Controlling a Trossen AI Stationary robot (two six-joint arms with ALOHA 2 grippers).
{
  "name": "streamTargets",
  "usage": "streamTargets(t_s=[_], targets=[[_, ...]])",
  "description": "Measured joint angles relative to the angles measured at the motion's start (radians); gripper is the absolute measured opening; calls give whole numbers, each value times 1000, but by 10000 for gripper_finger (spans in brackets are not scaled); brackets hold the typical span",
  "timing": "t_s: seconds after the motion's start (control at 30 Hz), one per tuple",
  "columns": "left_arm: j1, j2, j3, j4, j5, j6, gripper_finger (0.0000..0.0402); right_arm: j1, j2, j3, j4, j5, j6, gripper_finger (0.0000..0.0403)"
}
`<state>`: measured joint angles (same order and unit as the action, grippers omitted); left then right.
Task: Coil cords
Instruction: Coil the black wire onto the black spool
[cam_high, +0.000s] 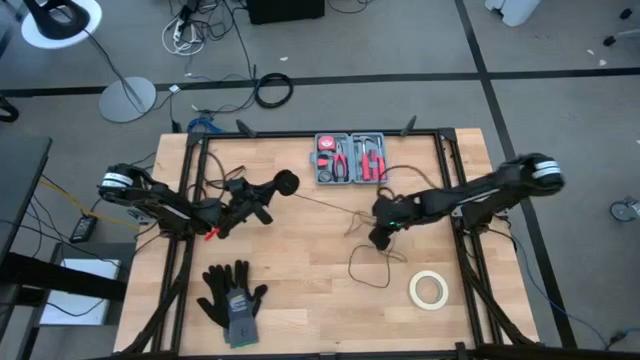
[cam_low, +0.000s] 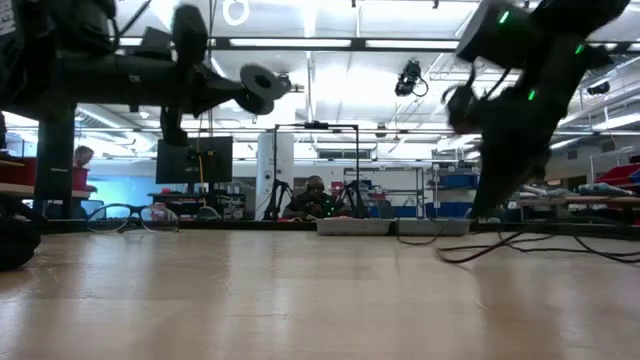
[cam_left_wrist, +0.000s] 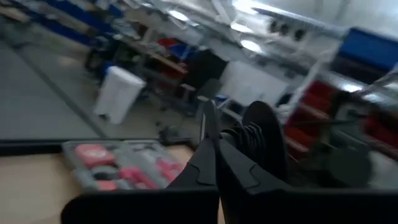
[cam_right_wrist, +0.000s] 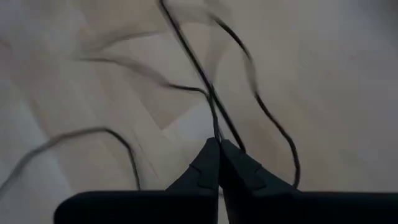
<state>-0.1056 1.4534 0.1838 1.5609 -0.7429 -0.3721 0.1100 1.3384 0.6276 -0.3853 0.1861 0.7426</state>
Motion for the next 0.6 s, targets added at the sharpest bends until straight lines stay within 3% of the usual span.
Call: streamTargets(t_s=[0.17,0.33,0.47,0.6], targets=[[0,-7,-1,-1,37,25,0,30,-273,23,-310,95,62,8],[1,-7,-2,-5,39,3,0,31,-489,34,-399,101,28,12],[2,-10,-3,-3,19,2,0,30,-568,31,-364,74,-20,25],[2,-10,-3,-5,21,5,0,31,-548,31,-338,67,-28,52]])
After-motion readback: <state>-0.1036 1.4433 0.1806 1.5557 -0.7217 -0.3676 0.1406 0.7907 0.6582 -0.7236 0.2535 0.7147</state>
